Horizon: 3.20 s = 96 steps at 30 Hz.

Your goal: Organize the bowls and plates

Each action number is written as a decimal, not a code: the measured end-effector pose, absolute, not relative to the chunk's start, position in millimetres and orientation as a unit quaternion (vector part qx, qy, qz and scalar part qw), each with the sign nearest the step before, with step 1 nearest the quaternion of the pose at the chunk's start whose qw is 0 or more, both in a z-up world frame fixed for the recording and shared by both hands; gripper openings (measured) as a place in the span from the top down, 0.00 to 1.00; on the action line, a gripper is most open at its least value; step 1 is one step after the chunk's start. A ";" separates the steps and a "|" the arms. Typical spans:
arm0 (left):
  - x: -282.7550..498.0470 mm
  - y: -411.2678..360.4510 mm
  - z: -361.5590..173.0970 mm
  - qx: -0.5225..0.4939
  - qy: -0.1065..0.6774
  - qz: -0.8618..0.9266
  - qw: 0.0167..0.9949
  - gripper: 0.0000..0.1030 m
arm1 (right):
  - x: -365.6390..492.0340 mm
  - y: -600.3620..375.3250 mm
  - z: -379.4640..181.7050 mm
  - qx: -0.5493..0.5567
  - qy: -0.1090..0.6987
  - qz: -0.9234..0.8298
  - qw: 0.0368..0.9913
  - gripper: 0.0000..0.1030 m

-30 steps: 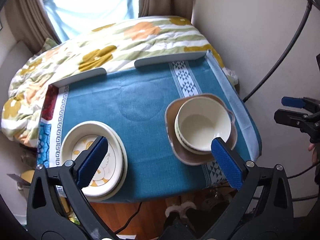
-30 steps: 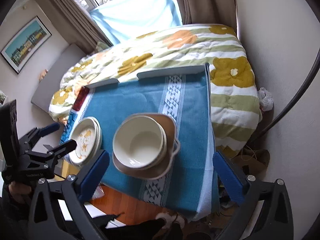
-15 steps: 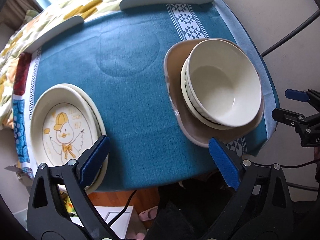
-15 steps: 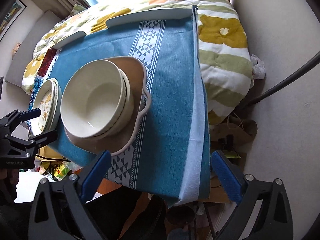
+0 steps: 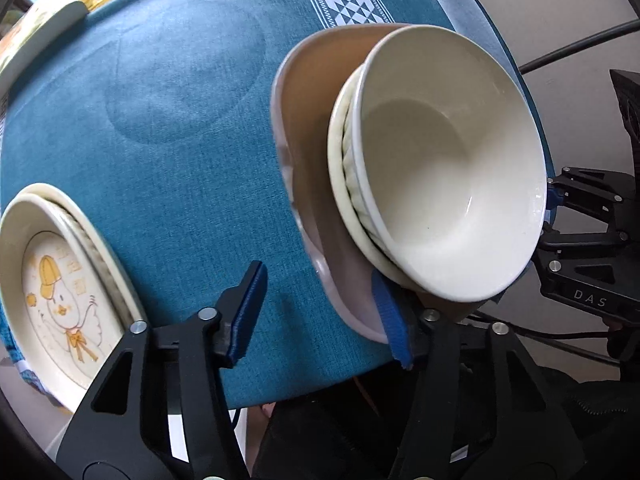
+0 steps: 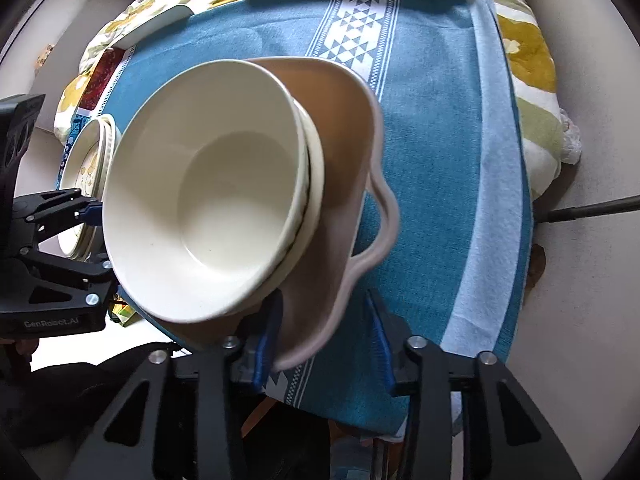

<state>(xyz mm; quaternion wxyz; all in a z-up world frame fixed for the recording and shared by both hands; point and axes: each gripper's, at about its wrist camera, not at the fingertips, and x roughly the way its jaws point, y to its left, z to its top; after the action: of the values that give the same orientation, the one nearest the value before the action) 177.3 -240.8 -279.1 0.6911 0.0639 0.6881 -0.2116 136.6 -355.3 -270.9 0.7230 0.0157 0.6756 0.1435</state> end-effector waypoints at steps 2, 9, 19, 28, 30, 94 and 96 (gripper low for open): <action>177.9 -246.5 -283.8 0.061 0.689 -0.225 0.686 0.68 | 136.6 -354.6 -272.6 0.016 0.673 0.151 0.724 0.74; 173.3 -266.0 -294.0 0.099 0.665 -0.240 0.701 0.85 | 137.3 -345.9 -280.2 0.014 0.669 0.170 0.724 0.80; 163.9 -269.1 -290.3 0.113 0.638 -0.242 0.722 0.85 | 133.7 -338.3 -275.3 -0.002 0.645 0.182 0.742 0.80; 152.1 -240.7 -247.3 0.103 0.613 -0.217 0.752 0.85 | 138.5 -319.7 -246.5 -0.029 0.624 0.198 0.755 0.80; 149.0 -229.4 -229.7 0.098 0.606 -0.205 0.762 0.85 | 138.2 -311.2 -231.7 -0.043 0.617 0.206 0.758 0.80; 161.7 14.9 -255.0 0.101 0.647 -0.189 0.732 0.75 | 120.8 -69.2 -236.4 -0.052 0.606 0.164 0.776 0.80; 162.7 13.7 -254.2 0.101 0.653 -0.185 0.728 0.74 | 121.5 -68.7 -235.4 -0.052 0.607 0.165 0.776 0.80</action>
<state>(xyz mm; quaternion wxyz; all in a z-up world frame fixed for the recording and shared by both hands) 162.7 13.7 -254.2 0.7278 0.1008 0.6527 -0.1846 121.5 -68.7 -235.4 0.7757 -0.0524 0.6070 0.1647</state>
